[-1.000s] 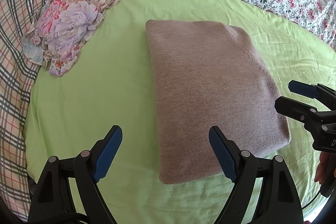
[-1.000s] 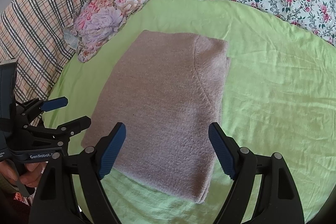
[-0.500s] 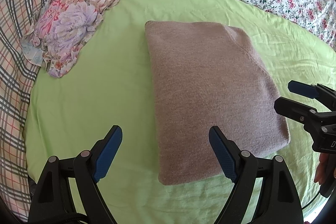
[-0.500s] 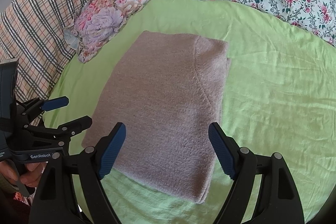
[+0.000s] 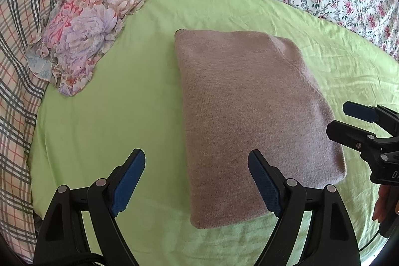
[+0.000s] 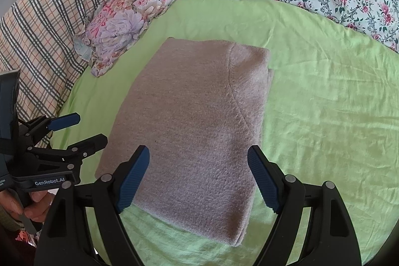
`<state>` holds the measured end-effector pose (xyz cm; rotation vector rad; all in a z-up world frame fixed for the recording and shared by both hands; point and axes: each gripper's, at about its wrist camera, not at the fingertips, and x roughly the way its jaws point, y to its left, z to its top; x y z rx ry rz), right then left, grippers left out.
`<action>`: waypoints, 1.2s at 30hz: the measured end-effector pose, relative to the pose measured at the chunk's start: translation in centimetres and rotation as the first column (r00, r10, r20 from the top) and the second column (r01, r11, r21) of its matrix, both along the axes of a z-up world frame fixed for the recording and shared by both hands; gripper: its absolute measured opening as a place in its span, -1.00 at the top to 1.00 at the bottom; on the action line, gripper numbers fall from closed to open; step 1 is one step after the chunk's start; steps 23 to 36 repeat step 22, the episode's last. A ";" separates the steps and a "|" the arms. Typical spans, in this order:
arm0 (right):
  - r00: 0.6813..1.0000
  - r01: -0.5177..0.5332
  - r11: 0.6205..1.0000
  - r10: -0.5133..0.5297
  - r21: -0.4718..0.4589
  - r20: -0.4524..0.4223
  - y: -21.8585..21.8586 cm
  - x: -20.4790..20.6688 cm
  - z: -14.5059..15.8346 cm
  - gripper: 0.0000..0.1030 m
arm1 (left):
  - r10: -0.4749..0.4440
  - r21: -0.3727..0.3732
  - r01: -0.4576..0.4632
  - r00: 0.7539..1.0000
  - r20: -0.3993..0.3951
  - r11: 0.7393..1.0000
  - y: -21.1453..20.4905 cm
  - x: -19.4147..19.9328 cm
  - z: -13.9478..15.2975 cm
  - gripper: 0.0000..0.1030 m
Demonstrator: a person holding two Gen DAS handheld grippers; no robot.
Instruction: Fold small clothes
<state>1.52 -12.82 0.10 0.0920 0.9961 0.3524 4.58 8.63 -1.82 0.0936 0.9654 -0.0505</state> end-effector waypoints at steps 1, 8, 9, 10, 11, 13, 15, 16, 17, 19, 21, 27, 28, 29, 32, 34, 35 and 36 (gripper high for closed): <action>1.000 0.002 1.000 -0.002 0.001 0.000 0.0 0.0 0.0 -0.58 | 0.000 0.000 0.000 1.000 0.000 1.000 0.0 0.1 0.0 -0.65; 1.000 0.003 1.000 -0.003 0.003 -0.001 0.0 0.1 -0.1 -0.58 | 0.004 -0.002 -0.004 1.000 0.000 1.000 0.2 0.4 0.0 -0.65; 1.000 0.003 1.000 -0.003 0.003 -0.001 0.0 0.1 -0.1 -0.58 | 0.004 -0.002 -0.004 1.000 0.001 1.000 0.2 0.5 0.0 -0.65; 1.000 0.003 1.000 -0.003 0.003 0.000 0.0 0.1 -0.1 -0.58 | 0.004 -0.002 -0.004 1.000 0.001 1.000 0.2 0.5 0.0 -0.65; 1.000 0.003 1.000 -0.003 0.004 -0.001 0.0 0.1 -0.1 -0.58 | 0.004 -0.003 -0.004 1.000 0.001 1.000 0.3 0.6 0.0 -0.65; 1.000 0.003 1.000 -0.003 0.003 -0.001 0.0 0.1 -0.1 -0.58 | 0.005 -0.003 -0.005 1.000 0.002 1.000 0.3 0.6 0.1 -0.65; 1.000 0.005 1.000 -0.005 0.004 0.000 0.0 0.1 -0.1 -0.58 | 0.006 -0.003 -0.006 1.000 0.003 1.000 0.2 0.6 0.1 -0.65; 1.000 0.004 1.000 -0.004 0.004 0.000 0.0 0.1 -0.1 -0.58 | 0.007 -0.002 -0.007 1.000 0.003 1.000 0.2 0.6 0.1 -0.65; 1.000 0.004 1.000 -0.004 0.003 -0.001 0.0 0.1 -0.1 -0.58 | 0.007 -0.002 -0.007 1.000 0.003 1.000 0.2 0.6 0.1 -0.65; 1.000 0.006 1.000 -0.006 0.004 -0.003 0.1 0.2 -0.1 -0.58 | 0.008 -0.002 -0.008 1.000 0.004 1.000 0.1 0.5 0.1 -0.65; 1.000 0.009 1.000 -0.009 0.007 -0.003 0.1 0.2 0.0 -0.58 | 0.010 -0.002 -0.010 1.000 0.003 1.000 0.1 0.6 0.1 -0.65; 1.000 0.009 1.000 -0.009 0.006 -0.003 0.1 0.2 0.0 -0.58 | 0.010 -0.003 -0.010 1.000 0.003 1.000 0.1 0.5 0.1 -0.65; 1.000 0.009 1.000 -0.009 0.006 -0.003 0.1 0.2 0.0 -0.58 | 0.010 -0.003 -0.010 1.000 0.003 1.000 0.1 0.5 0.1 -0.65; 1.000 0.009 1.000 -0.009 0.006 -0.003 0.1 0.2 0.0 -0.58 | 0.010 -0.003 -0.010 1.000 0.003 1.000 0.1 0.5 0.1 -0.65; 1.000 0.009 1.000 -0.009 0.006 -0.003 0.1 0.2 0.0 -0.58 | 0.010 -0.003 -0.010 1.000 0.003 1.000 0.1 0.5 0.1 -0.65; 1.000 0.009 1.000 -0.009 0.006 -0.003 0.1 0.2 0.0 -0.58 | 0.010 -0.003 -0.010 1.000 0.003 1.000 0.1 0.5 0.1 -0.65; 1.000 0.009 1.000 -0.009 0.006 -0.003 0.1 0.2 0.0 -0.58 | 0.010 -0.003 -0.010 1.000 0.003 1.000 0.1 0.5 0.1 -0.65; 1.000 0.009 1.000 -0.009 0.006 -0.003 0.1 0.2 0.0 -0.58 | 0.010 -0.003 -0.010 1.000 0.003 1.000 0.1 0.5 0.1 -0.65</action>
